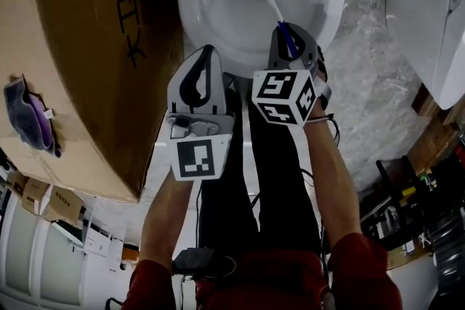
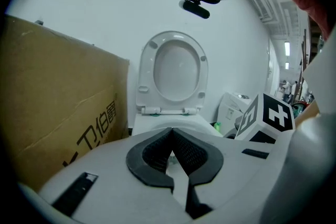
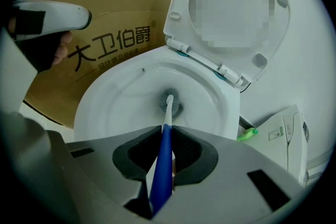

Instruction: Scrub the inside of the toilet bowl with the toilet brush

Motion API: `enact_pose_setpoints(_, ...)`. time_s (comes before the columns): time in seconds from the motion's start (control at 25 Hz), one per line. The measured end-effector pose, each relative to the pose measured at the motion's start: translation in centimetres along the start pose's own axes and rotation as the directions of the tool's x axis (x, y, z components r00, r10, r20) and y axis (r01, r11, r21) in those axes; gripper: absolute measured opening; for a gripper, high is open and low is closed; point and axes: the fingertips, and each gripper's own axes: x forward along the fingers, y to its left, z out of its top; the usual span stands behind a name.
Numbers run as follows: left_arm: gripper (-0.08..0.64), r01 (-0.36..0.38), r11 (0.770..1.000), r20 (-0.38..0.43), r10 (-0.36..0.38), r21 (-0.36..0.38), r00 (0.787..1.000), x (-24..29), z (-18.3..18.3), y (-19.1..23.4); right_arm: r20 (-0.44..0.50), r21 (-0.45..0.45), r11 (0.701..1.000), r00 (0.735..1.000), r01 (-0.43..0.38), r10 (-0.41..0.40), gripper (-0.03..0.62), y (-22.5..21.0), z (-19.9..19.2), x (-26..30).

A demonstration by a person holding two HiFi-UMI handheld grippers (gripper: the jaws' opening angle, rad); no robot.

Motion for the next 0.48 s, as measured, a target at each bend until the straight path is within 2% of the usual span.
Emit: enact_pose_setpoints(0.48,0.012,0.012,1.0,0.005,-0.012,-0.009,1.0,-0.8,-0.8,0.7,-0.009,0.006,1.0,1.0,-0.017,0.017,0.061,2.8,-0.6,-1.0)
